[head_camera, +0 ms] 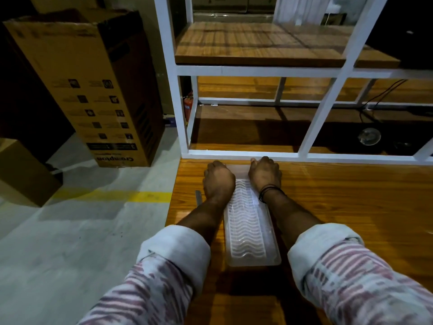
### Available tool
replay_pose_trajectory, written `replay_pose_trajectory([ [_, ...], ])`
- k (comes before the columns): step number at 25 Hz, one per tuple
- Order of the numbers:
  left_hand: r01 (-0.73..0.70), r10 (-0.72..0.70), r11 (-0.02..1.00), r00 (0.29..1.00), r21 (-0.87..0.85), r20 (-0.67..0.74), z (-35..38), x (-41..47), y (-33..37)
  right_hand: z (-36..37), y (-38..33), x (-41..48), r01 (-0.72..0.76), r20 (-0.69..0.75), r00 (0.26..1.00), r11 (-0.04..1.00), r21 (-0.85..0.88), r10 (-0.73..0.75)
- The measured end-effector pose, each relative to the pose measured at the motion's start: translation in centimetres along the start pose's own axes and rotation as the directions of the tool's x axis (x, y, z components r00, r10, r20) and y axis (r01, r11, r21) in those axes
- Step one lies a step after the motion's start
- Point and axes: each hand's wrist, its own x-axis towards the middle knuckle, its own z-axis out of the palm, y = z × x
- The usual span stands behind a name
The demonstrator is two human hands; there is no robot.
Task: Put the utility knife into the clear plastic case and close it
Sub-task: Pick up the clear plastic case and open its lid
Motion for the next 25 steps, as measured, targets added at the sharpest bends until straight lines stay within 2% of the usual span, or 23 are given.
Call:
replay_pose_trajectory([
  [13,-0.027,0.026,0.999,0.998,-0.026,-0.056,0.05,-0.16,-0.24,-0.32,0.11,-0.12,0.038,-0.008,0.999,0.999,-0.026,-0.038],
  [18,-0.029,0.025,0.998,0.997,-0.062,-0.067,-0.12,-0.19,-0.33,-0.54,-0.16,-0.89,0.156,-0.118,0.979,0.984,-0.082,-0.165],
  [25,-0.045,0.031,0.992,0.992,-0.121,-0.119,-0.78,-0.59,-0.31,-0.84,-0.32,-0.97,0.133,-0.082,0.986,0.981,-0.138,-0.146],
])
